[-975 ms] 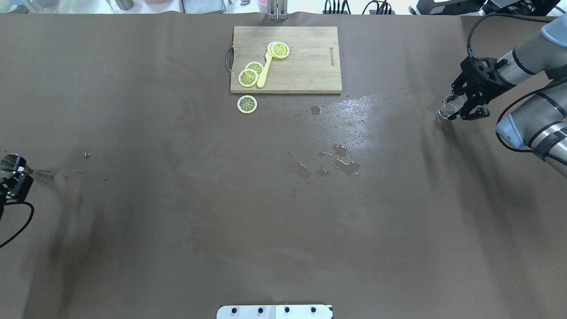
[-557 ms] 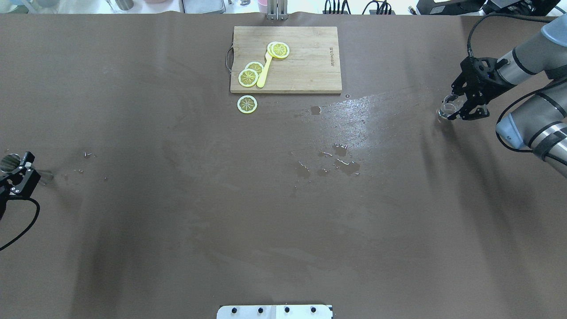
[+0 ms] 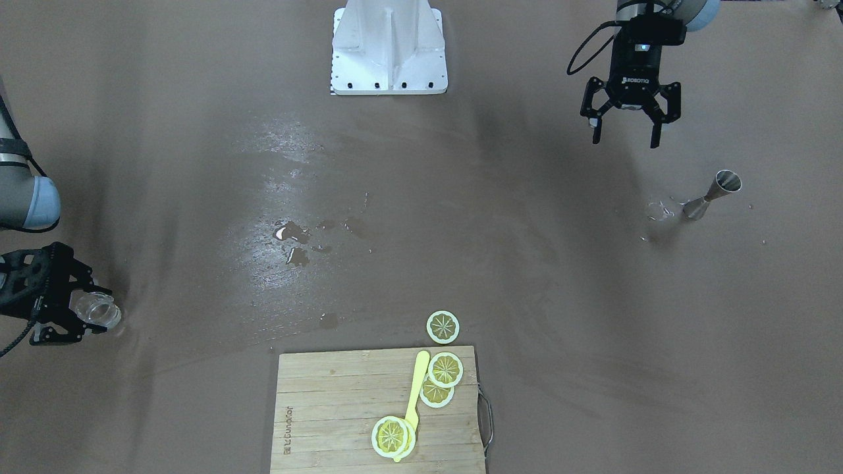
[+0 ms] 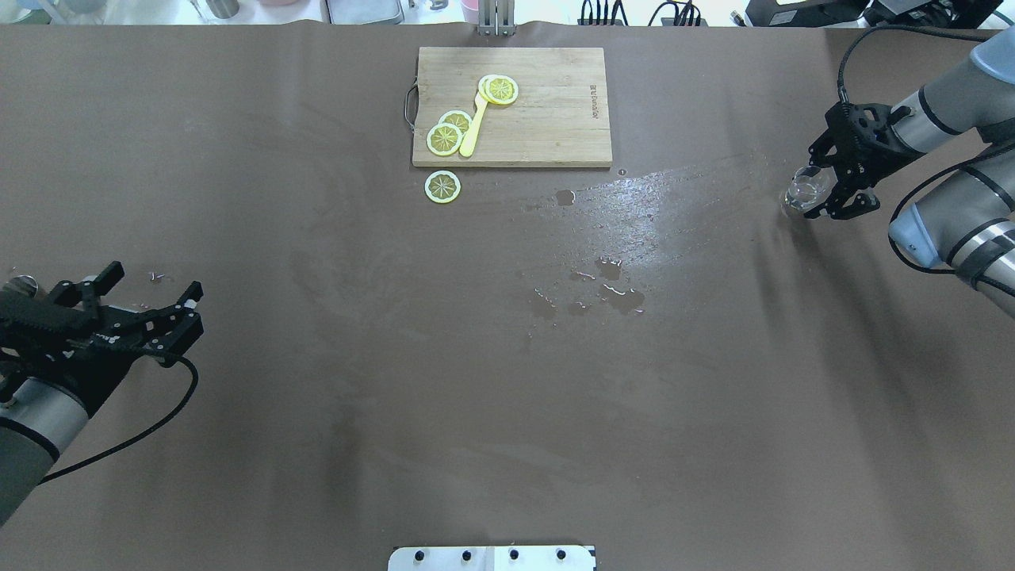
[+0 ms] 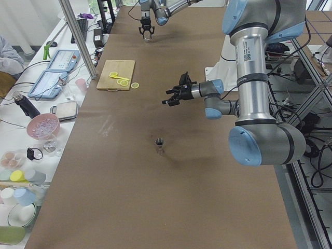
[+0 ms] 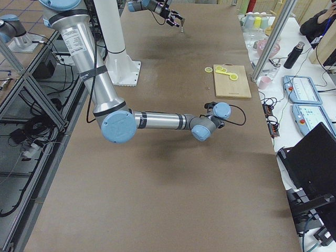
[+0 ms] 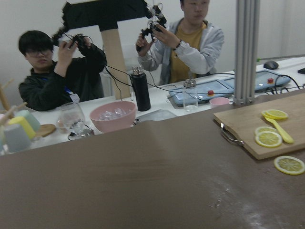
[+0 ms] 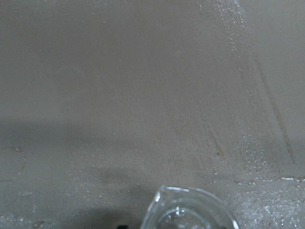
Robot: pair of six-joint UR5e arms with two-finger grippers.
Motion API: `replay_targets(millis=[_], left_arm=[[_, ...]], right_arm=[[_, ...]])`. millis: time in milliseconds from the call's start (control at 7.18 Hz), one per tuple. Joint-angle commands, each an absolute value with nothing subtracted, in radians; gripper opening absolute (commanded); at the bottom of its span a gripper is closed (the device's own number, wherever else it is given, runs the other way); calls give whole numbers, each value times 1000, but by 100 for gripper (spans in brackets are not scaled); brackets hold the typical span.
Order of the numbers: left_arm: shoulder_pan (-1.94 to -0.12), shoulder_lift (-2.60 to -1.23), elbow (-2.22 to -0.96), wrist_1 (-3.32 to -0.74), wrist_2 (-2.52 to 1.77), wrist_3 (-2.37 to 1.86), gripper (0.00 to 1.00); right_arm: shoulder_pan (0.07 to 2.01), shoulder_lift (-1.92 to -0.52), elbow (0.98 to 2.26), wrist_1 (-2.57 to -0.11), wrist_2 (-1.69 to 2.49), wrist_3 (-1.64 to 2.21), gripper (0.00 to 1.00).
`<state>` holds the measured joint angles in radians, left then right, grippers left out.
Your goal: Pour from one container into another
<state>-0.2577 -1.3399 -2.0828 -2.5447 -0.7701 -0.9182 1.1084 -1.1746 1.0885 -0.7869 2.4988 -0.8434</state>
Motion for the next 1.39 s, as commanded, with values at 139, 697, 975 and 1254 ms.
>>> replay_targets(millis=[139,697,975,1254], left_arm=[[-814,-1468,-2060,-2305,-1567,-902,99],[-1274,-1565,-1887,-1926,-2118,-841,99],[-1442,-1560,-1800,-1711,-2247,-481,99],[-1560,-1536,-1706,-1632,-2330,-161,99]], right_arm=[[1108,-1175,1089,-787,2499,-842,69],[1108,-1172,1091,-787,2513,-839,99],[1108,-1164,1097,-787,2531,-818,99],[1108,-1149,1103,-726,2536,-722,99]])
